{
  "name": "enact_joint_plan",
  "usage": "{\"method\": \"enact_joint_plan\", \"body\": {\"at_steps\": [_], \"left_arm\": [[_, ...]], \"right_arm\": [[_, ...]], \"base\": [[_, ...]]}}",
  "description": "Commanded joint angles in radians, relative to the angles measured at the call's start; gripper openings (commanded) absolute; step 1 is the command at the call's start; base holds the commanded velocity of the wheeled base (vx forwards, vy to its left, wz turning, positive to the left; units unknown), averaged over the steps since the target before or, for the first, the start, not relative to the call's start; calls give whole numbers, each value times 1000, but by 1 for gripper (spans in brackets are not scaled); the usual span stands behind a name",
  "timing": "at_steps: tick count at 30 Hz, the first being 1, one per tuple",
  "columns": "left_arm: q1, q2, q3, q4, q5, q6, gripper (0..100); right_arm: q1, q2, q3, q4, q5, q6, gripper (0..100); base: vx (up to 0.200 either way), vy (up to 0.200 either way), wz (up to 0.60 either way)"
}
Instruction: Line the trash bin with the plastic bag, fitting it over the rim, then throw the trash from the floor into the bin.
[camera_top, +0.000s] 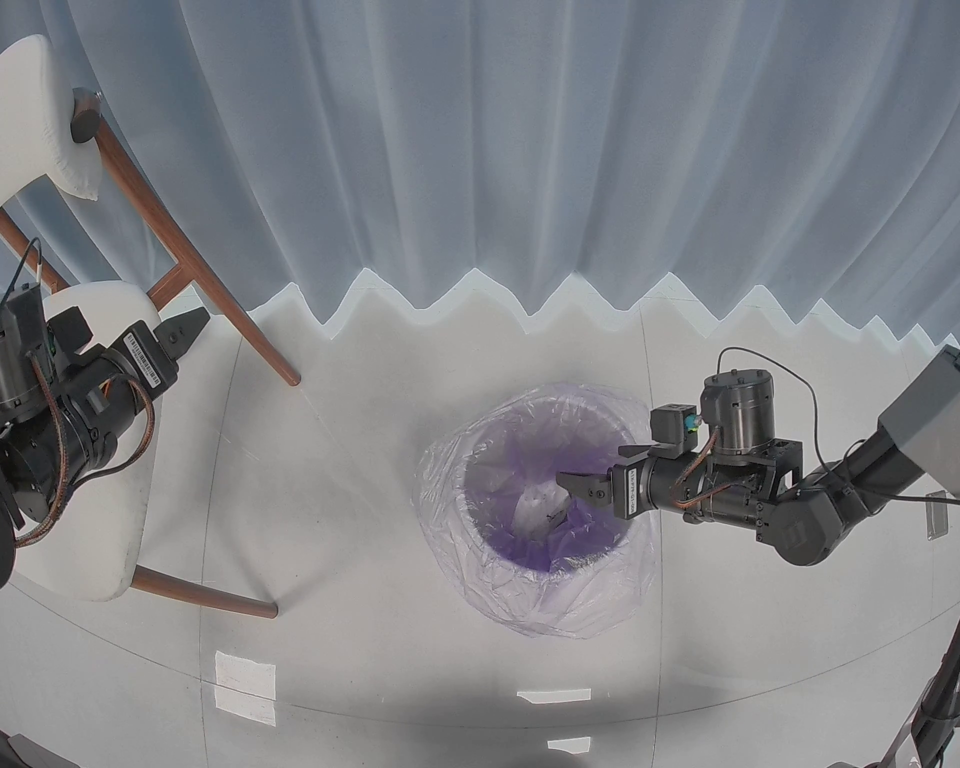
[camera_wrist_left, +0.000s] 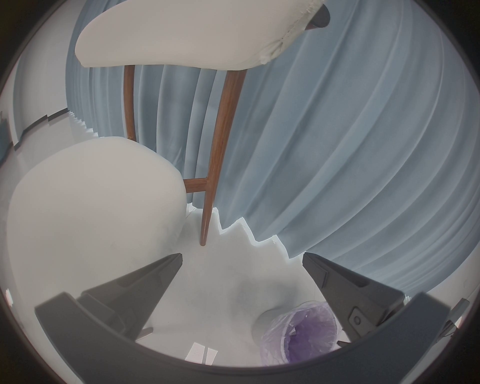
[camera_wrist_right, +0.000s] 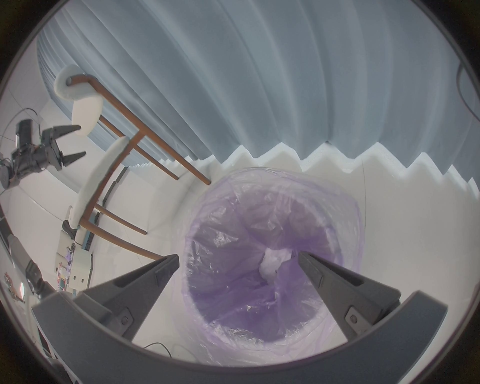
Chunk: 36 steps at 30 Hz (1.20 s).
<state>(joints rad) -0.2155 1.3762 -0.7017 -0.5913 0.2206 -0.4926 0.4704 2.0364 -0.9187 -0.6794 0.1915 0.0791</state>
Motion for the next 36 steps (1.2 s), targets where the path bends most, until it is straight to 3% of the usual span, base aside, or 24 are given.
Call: {"method": "enact_joint_plan", "body": {"at_steps": [1,7,12,15,18,19,21,22,23,24,25,27,31,36], "left_arm": [[2,-49,39,-1,0,0,100],[15,-210,174,-1,0,17,100],[87,-394,312,-1,0,91,100],[110,-649,530,4,8,198,100],[111,-832,680,14,20,281,100],[111,-1026,702,151,32,339,100],[116,-1217,702,412,43,356,100],[116,-1217,702,412,43,356,100],[125,-1322,699,570,51,374,100],[133,-1286,669,630,63,353,100],[131,-1281,671,625,65,351,100],[122,-1280,688,585,62,344,100],[122,-1281,689,579,-3,387,100],[120,-1280,697,558,-164,445,100]], "right_arm": [[-7,-197,80,-2,0,4,100],[-144,-538,350,-11,3,1,100],[-253,-797,566,-105,3,-7,100],[-291,-1090,804,-160,2,-18,100],[-297,-1265,919,-128,-3,-29,100],[-325,-1443,919,75,-41,-32,100],[-357,-1624,917,314,-96,-35,100],[-357,-1624,917,314,-96,-35,100],[-368,-1768,919,472,-116,-38,100],[-374,-1980,908,735,-141,-76,100],[-375,-1984,905,748,-141,-79,100],[-480,-1989,908,693,-155,-73,100],[-481,-2018,919,679,-187,-67,100],[-477,-2035,919,681,-196,-71,100]], "base": [[0,0,0],[0,0,0],[0,0,0],[0,0,0],[0,0,0],[0,0,0],[0,0,0],[0,0,0],[0,0,0],[0,0,0],[0,0,0],[0,0,0],[0,0,0],[0,0,0]]}}
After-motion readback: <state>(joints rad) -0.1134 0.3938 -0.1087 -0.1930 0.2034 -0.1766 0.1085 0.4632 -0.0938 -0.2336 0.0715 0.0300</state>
